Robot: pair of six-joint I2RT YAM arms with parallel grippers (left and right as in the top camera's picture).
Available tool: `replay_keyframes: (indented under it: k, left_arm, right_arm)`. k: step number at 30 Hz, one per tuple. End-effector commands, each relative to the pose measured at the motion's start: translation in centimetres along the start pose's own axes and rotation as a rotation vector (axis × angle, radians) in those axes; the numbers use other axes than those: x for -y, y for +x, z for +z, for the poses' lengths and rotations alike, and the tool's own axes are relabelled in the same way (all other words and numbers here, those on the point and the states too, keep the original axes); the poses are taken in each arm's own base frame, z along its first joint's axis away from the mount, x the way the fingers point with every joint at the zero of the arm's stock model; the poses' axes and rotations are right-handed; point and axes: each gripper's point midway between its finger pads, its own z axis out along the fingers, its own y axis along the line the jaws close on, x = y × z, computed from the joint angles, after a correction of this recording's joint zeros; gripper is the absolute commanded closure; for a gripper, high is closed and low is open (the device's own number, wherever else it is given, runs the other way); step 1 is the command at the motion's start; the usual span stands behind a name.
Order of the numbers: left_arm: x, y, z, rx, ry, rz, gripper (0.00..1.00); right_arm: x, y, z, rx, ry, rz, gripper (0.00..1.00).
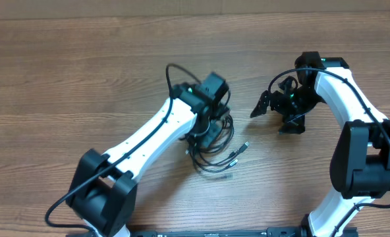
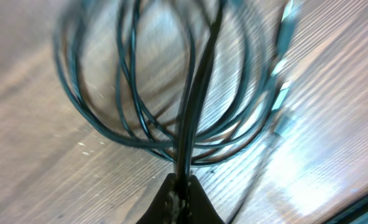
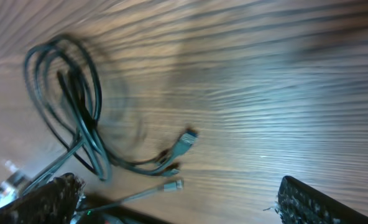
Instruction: Untangle cables
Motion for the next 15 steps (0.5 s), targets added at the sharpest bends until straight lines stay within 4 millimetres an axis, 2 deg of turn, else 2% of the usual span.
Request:
replay_keyframes:
  k: [1,6,9,11,15]
  left_arm:
    - [-0.2,-2.6,-5.2,0.136,-0.012,-0.001,0.96]
    - [-1.2,-4.2,-9.2,0.214,-0.022,-0.026,0.95]
    - [-2.0,-4.9,-11.0,0.257,-0.029,-0.042,0.96]
    - [-2.4,-5.2,-11.7,0.277,-0.033,-0.054,0.96]
    - [-3.9,-4.7,-11.8,0.26,-0.078,-0.114,0.96]
  right_arm:
    - [-2.1,0.8,-0.5,-0.011,-0.104,-0.069,0.0]
    - [-3.1,1.0,-0.5,-0.022,-0.148,-0.079,0.0]
    - [-5.5,1.8,-0.6,-0.045,-0.259,-0.167,0.0]
    - [-6.9,2.4,-0.5,-0.059,-0.316,-0.222,0.0]
    - [-7.8,2.9,0.1,-0.071,-0.312,-0.261,0.0]
